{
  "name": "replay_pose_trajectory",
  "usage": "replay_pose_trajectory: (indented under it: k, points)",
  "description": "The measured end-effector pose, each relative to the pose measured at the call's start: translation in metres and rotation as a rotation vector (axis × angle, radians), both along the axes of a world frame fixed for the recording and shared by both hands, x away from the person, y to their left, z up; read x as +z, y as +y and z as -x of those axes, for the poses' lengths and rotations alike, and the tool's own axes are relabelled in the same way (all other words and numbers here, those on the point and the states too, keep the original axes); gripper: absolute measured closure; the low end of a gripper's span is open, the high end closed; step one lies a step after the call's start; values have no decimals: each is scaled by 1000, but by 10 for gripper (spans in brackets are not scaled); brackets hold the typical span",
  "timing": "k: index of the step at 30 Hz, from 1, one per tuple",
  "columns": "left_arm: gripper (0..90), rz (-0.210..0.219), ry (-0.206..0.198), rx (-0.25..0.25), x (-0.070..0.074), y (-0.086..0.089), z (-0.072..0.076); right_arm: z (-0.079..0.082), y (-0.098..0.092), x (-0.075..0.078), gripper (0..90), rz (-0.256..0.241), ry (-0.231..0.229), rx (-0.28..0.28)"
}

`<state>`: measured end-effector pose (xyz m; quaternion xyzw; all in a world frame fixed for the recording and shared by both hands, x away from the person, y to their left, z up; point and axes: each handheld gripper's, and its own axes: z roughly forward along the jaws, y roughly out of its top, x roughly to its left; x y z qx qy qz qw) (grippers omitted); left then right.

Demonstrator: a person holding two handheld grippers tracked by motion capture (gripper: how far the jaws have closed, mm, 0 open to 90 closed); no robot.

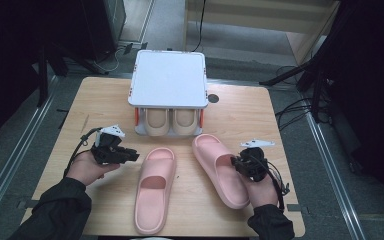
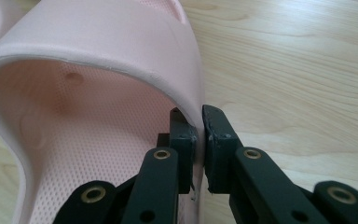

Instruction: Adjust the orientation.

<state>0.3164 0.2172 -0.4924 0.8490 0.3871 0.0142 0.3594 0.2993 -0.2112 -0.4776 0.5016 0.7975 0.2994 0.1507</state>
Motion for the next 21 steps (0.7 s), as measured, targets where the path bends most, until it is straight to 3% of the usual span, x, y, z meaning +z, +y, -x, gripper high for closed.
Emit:
replay_pose_trajectory:
  k: [7,13,21]
  points:
    - [721,-6,8,-9,-4,-1,3,8,18,-5,835,22,9,45]
    - [726,-29,14,-20,-8,-5,7,11,30,-13,820,73,16,81]
    - [740,-33,34,-29,-11,-6,10,16,44,-18,811,72,24,122]
